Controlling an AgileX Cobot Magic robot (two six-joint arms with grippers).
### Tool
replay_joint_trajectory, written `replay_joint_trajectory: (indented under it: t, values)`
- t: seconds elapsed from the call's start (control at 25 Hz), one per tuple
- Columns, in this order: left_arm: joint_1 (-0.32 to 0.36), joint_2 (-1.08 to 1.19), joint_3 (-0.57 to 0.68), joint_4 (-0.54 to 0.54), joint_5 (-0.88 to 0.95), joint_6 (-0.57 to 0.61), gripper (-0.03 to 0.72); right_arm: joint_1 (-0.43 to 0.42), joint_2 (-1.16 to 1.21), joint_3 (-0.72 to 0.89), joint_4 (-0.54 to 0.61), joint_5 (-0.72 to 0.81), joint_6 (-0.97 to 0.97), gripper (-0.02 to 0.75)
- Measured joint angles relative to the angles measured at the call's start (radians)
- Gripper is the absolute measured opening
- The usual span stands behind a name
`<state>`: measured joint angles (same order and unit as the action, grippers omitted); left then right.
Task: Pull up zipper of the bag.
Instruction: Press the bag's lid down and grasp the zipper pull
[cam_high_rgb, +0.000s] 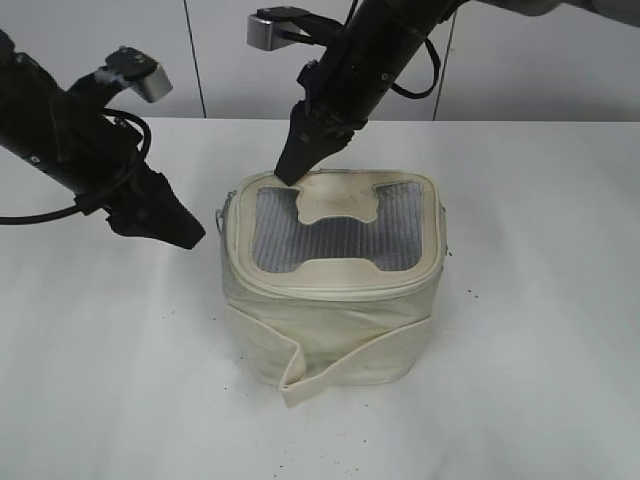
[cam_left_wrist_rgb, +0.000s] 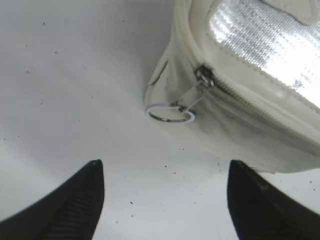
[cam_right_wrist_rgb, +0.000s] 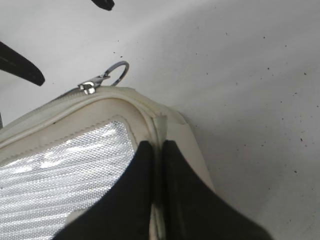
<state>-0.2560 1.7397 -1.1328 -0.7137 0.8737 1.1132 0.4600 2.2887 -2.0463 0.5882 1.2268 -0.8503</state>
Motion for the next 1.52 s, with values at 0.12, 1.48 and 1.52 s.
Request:
replay_joint_trajectory:
  t: [0.12,1.48,1.52]
  values:
    - [-0.041,0.000,0.000,0.038,-0.039,0.010,0.582,0.000,0.000,0.000,-0.001,0.000,0.009,0.007]
    - [-0.158,-0.025,0.000,0.170,-0.094,-0.091,0.000,0.001,-0.002,0.000,-0.010,0.000,0.038,0.007]
    - [-0.158,-0.025,0.000,0.171,-0.065,-0.106,0.000,0.001,-0.002,0.000,-0.012,0.000,0.043,0.007]
